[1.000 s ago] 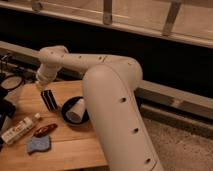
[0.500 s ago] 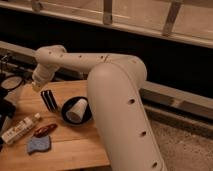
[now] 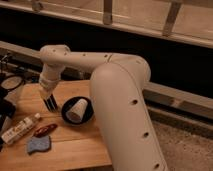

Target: Knock the eraser over

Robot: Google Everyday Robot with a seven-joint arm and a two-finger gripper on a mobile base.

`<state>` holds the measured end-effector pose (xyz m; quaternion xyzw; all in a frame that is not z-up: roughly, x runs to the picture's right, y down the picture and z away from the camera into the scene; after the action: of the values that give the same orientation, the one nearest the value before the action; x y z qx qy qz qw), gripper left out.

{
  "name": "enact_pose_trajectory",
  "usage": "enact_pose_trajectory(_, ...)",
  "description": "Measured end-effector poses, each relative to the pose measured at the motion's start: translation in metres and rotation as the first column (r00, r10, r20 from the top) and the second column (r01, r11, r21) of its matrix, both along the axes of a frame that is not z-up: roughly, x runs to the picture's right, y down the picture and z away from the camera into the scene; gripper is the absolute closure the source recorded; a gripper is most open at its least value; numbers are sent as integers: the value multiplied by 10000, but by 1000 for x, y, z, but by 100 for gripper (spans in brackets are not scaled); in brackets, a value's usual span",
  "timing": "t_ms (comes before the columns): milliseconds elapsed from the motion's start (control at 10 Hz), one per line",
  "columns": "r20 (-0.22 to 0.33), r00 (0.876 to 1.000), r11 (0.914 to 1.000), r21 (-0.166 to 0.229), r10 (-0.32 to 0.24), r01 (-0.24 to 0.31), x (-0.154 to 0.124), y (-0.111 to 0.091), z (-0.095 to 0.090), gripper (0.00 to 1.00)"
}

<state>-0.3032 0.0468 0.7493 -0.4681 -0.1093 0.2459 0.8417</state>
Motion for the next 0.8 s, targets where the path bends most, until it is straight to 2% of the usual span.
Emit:
enact_pose_trajectory(300, 280, 9989, 9978, -537, -365, 379, -4, 11, 12, 100)
enact_pose_trajectory(700, 885, 9922, 9897, -1052, -881, 973, -56, 17, 57, 100)
enact_pose_trajectory(800, 857, 9926, 9896, -1086, -856, 947, -62, 15, 65, 100)
